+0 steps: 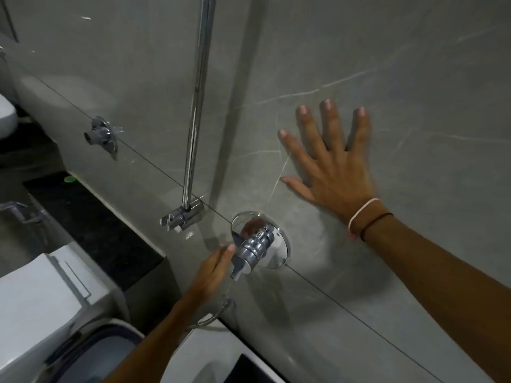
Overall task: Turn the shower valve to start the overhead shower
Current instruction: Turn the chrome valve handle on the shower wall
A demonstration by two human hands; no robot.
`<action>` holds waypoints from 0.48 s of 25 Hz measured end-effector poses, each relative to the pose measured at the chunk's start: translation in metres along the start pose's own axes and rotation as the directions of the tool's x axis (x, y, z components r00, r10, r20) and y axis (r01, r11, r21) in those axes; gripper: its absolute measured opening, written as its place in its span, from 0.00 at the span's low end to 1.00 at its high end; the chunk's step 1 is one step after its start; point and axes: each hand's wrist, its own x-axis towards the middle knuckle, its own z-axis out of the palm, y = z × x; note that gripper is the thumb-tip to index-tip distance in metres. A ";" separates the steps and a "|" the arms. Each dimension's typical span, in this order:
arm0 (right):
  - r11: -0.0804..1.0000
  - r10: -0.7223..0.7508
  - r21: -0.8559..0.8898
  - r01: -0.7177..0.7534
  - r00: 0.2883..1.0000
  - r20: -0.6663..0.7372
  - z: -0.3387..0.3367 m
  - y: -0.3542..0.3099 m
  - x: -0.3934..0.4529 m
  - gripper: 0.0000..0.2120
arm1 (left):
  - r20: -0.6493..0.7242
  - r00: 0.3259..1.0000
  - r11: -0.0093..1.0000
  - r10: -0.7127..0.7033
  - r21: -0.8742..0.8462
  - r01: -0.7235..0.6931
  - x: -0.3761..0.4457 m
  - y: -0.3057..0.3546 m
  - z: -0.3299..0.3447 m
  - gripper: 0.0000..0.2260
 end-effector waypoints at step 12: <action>0.999 0.010 -0.038 -0.013 0.997 -0.079 0.009 -0.001 0.000 0.45 | 0.169 0.970 0.978 -0.172 -0.088 0.189 0.013 -0.017 0.005 0.26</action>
